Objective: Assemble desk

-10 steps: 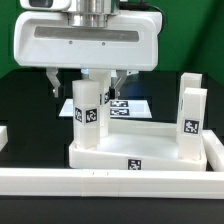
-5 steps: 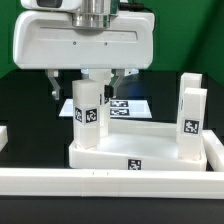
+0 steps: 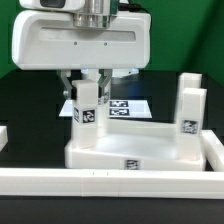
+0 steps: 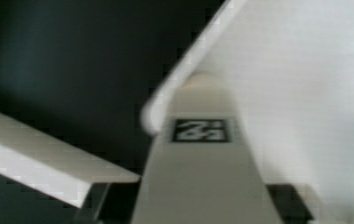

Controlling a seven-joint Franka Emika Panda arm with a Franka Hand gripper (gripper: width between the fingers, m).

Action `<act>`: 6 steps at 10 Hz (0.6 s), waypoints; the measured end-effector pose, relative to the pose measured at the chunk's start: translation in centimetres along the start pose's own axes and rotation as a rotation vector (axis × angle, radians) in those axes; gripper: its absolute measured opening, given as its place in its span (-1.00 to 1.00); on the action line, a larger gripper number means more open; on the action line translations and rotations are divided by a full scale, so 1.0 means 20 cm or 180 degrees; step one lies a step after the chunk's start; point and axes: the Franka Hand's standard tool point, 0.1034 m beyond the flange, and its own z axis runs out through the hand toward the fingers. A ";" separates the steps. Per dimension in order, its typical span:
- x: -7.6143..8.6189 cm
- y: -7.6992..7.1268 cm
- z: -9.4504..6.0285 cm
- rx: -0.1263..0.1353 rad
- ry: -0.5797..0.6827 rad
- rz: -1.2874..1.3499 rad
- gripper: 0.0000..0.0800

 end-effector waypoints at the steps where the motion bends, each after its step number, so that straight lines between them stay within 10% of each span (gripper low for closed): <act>1: 0.00 0.00 0.00 0.0000 0.0000 0.0000 -0.27; 6: -0.01 0.00 0.00 0.0017 -0.0005 0.1451 -0.27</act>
Offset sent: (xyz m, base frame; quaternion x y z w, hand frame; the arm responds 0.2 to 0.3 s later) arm -0.0051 -0.0048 -0.0037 0.0019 -0.0014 0.2554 0.9668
